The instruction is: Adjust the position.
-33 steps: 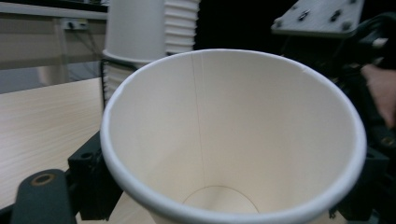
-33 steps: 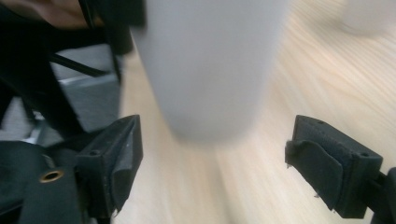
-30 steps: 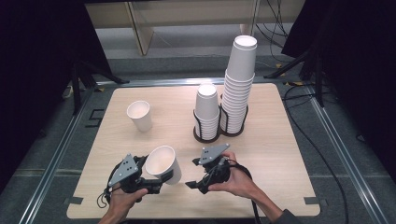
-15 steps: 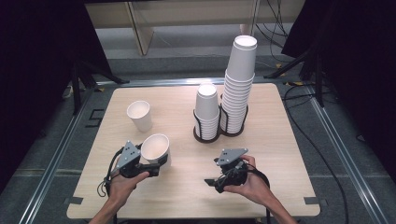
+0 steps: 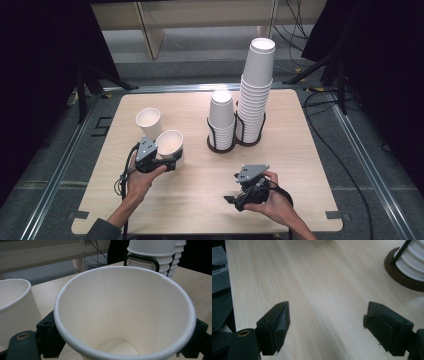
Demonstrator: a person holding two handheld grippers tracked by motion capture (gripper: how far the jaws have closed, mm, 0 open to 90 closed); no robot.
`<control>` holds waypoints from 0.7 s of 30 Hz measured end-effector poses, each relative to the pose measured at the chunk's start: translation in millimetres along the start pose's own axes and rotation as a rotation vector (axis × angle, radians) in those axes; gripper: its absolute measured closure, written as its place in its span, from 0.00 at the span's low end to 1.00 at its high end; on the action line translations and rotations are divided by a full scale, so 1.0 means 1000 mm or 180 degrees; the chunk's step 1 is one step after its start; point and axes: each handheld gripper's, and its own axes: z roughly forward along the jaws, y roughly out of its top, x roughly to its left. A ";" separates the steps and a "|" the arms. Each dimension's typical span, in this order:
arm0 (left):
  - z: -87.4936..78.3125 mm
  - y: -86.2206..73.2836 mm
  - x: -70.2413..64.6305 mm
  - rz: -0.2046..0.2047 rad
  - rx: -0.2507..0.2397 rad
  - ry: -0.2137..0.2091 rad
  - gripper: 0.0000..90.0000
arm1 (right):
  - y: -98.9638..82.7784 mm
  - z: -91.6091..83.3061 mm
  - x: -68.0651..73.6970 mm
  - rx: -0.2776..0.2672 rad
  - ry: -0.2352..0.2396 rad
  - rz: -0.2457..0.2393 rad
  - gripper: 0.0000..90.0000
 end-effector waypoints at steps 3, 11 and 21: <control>0.008 0.002 0.004 -0.0019 0.0012 0.0067 0.16 | -0.001 0.000 0.001 0.0005 0.0002 0.0005 0.23; 0.032 0.009 0.015 -0.0098 -0.0007 0.0199 0.16 | -0.002 -0.001 0.001 0.0034 -0.0022 0.0059 0.23; 0.065 0.010 0.029 -0.0048 0.0071 0.0437 0.16 | -0.005 0.003 -0.001 0.0063 0.0013 0.0037 0.23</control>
